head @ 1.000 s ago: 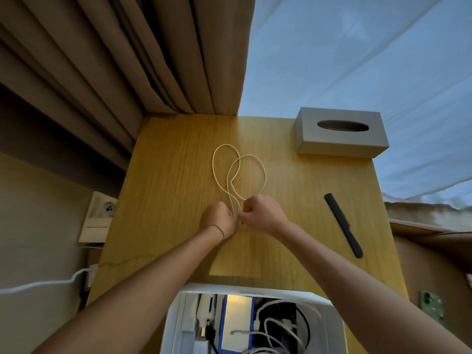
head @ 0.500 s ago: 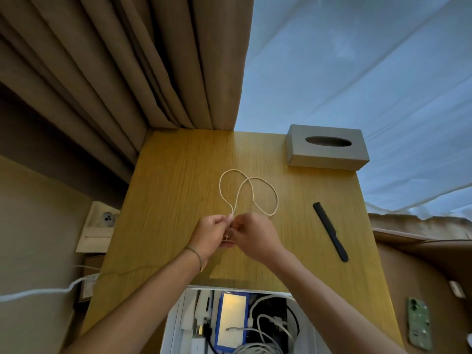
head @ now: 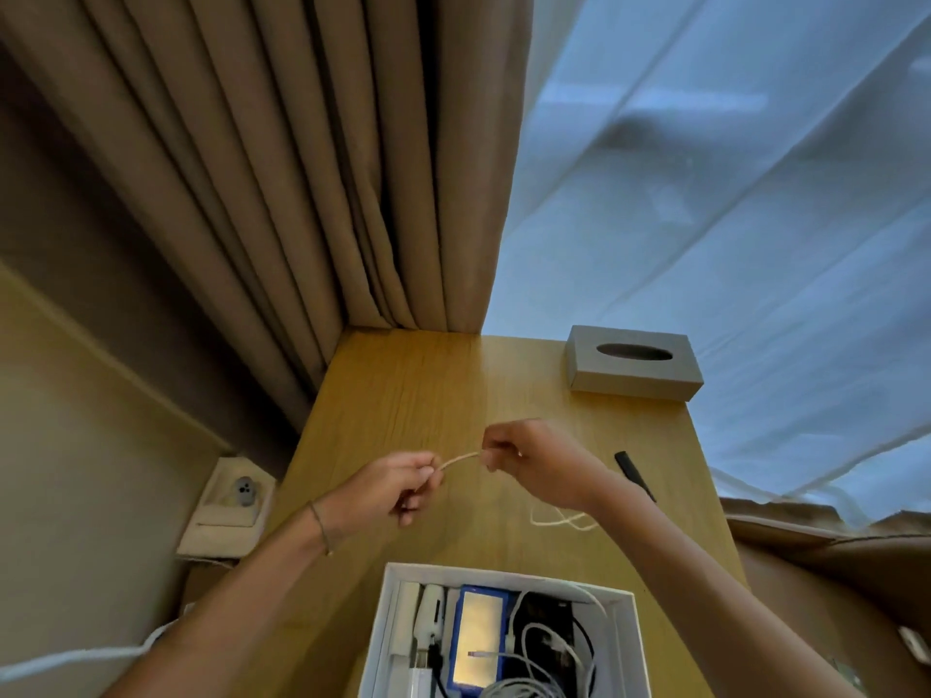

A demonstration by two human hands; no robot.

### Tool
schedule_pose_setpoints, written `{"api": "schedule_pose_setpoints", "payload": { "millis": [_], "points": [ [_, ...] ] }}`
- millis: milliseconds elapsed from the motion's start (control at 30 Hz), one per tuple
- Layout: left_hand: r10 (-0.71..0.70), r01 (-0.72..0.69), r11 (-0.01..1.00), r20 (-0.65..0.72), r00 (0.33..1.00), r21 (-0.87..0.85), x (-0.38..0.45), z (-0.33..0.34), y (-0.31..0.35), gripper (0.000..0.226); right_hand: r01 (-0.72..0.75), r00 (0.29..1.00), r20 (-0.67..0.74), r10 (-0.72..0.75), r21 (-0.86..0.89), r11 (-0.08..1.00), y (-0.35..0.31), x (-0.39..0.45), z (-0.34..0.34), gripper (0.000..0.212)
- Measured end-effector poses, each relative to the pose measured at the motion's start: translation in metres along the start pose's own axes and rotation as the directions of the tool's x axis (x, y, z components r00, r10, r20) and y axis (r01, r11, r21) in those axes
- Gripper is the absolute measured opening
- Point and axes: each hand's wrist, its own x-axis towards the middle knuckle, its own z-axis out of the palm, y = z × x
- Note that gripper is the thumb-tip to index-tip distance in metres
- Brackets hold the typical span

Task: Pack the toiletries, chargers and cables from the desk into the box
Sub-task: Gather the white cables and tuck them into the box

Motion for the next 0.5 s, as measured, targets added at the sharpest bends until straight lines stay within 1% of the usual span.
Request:
{"api": "schedule_pose_setpoints", "payload": {
  "millis": [67, 133, 167, 200, 233, 267, 300, 333, 367, 400, 467, 500],
  "points": [
    [-0.006, 0.008, 1.000, 0.063, 0.998, -0.025, -0.011, 0.005, 0.011, 0.035, 0.046, 0.999, -0.024, -0.046, -0.003, 0.999, -0.015, -0.007, -0.005, 0.019],
    [0.022, -0.022, 1.000, 0.099, 0.995, 0.003, -0.020, 0.015, 0.024, 0.040, 0.097, 0.995, -0.030, -0.097, -0.014, 0.995, -0.030, -0.012, -0.007, 0.019],
    [0.050, -0.049, 0.999, 0.110, 0.993, -0.009, -0.025, 0.019, 0.029, 0.039, 0.116, 0.992, -0.043, -0.116, -0.004, 0.993, -0.037, -0.016, -0.009, 0.020],
    [0.078, -0.071, 0.995, 0.117, 0.990, -0.065, -0.031, 0.022, 0.034, 0.037, 0.127, 0.990, -0.065, -0.124, 0.032, 0.991, -0.041, -0.020, -0.012, 0.021],
    [0.100, -0.076, 0.980, 0.124, 0.987, -0.184, -0.037, 0.025, 0.039, 0.036, 0.130, 0.988, -0.101, -0.120, 0.103, 0.986, -0.043, -0.024, -0.014, 0.022],
    [0.127, -0.072, 0.934, 0.138, 0.982, -0.351, -0.044, 0.027, 0.044, 0.035, 0.123, 0.984, -0.148, -0.094, 0.196, 0.973, -0.044, -0.028, -0.015, 0.024],
    [0.166, -0.070, 0.853, 0.142, 0.976, -0.518, -0.051, 0.030, 0.051, 0.034, 0.106, 0.978, -0.202, -0.050, 0.282, 0.954, -0.045, -0.033, -0.014, 0.027],
    [0.205, -0.082, 0.761, 0.119, 0.971, -0.644, -0.056, 0.034, 0.057, 0.033, 0.083, 0.969, -0.245, 0.006, 0.349, 0.934, -0.046, -0.037, -0.010, 0.030],
    [0.232, -0.108, 0.677, 0.072, 0.970, -0.728, -0.059, 0.039, 0.064, 0.032, 0.052, 0.962, -0.267, 0.062, 0.399, 0.916, -0.050, -0.040, -0.003, 0.031],
    [0.254, -0.153, 0.613, 0.010, 0.967, -0.775, -0.061, 0.045, 0.071, 0.029, 0.018, 0.958, -0.264, 0.109, 0.437, 0.899, -0.055, -0.042, 0.006, 0.032],
    [0.279, -0.286, 0.528, -0.155, 0.948, -0.800, -0.059, 0.056, 0.080, 0.027, -0.051, 0.969, -0.194, 0.154, 0.453, 0.890, -0.067, -0.047, 0.028, 0.032],
    [0.282, -0.358, 0.509, -0.241, 0.929, -0.783, -0.057, 0.058, 0.082, 0.028, -0.078, 0.977, -0.147, 0.155, 0.431, 0.899, -0.073, -0.050, 0.038, 0.032]
  ]
}}
